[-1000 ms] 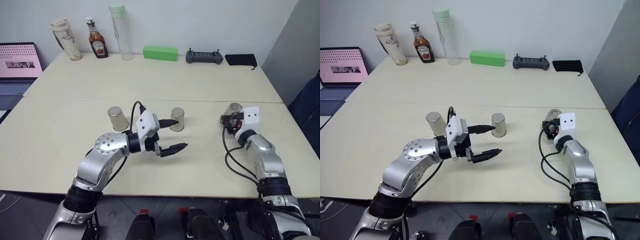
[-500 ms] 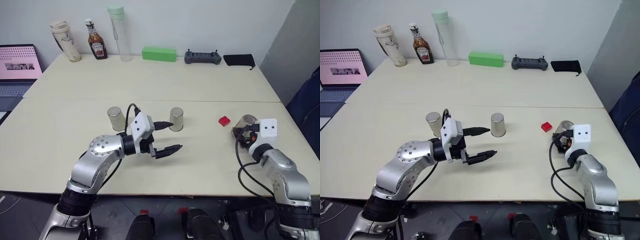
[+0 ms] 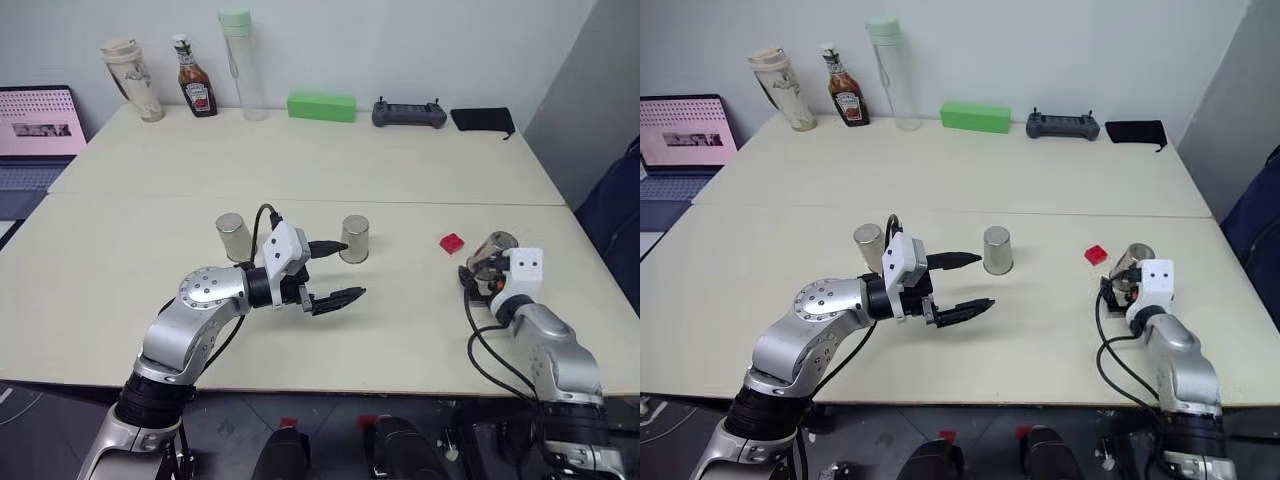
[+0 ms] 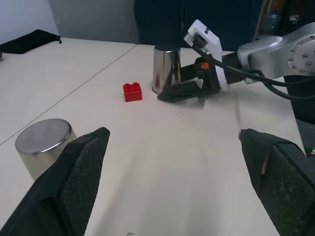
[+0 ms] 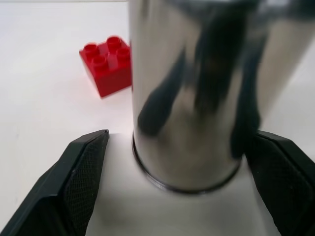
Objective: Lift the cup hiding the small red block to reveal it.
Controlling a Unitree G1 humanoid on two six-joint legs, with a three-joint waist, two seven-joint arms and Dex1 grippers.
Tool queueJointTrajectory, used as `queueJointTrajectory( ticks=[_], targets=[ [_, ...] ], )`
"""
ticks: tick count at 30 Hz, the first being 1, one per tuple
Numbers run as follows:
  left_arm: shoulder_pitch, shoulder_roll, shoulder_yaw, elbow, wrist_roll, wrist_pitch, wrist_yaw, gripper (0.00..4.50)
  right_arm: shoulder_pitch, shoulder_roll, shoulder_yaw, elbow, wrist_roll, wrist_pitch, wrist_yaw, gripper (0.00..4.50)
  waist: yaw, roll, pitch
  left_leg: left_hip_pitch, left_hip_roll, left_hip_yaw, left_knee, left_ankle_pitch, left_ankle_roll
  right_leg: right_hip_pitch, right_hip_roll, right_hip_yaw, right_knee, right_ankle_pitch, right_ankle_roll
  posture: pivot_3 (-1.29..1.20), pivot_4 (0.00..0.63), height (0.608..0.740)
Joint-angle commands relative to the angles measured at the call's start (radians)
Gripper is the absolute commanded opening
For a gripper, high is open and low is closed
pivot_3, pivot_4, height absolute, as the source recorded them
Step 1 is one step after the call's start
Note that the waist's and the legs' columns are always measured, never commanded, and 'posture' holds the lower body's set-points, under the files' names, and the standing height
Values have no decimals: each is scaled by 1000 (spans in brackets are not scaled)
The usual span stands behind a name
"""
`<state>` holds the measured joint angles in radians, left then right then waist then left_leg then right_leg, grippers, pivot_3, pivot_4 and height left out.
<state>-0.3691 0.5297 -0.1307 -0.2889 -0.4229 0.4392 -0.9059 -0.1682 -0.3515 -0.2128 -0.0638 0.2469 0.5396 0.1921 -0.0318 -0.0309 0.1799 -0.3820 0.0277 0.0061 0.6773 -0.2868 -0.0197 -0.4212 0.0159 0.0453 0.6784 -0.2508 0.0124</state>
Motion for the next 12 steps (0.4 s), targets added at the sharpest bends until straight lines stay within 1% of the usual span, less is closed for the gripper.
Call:
queueJointTrajectory(
  ticks=[1,4,7,9,12],
  targets=[
    [20,36,37,-66,-20,28,2,4500,157,-41,-45,-310,60,133,24,4475,2,1,0,0,0,0,0,0,0,0,0,0,0,0,0,0,150,740],
    [28,62,44,-79,-33,62,-3,4500,292,-84,-74,-568,137,223,67,4475,4,2,0,-1,1,-2,-1,0,0,-1,0,-1,0,-1,-1,0,150,740],
    [16,81,48,-60,-27,70,-7,4500,344,-96,-110,-724,215,293,75,4475,-3,3,0,-1,1,-2,0,0,0,0,0,-2,0,-1,0,0,150,740],
    [5,88,48,-35,-14,55,-17,4500,330,-87,-115,-772,238,326,53,4475,-8,2,0,1,1,-1,0,0,0,1,0,-1,0,0,1,0,150,740],
    [-11,82,40,-13,-7,43,-24,4500,305,-79,-102,-770,230,339,26,4475,-8,2,0,3,1,-2,1,1,1,2,1,0,0,-1,1,0,150,740]
  ],
)
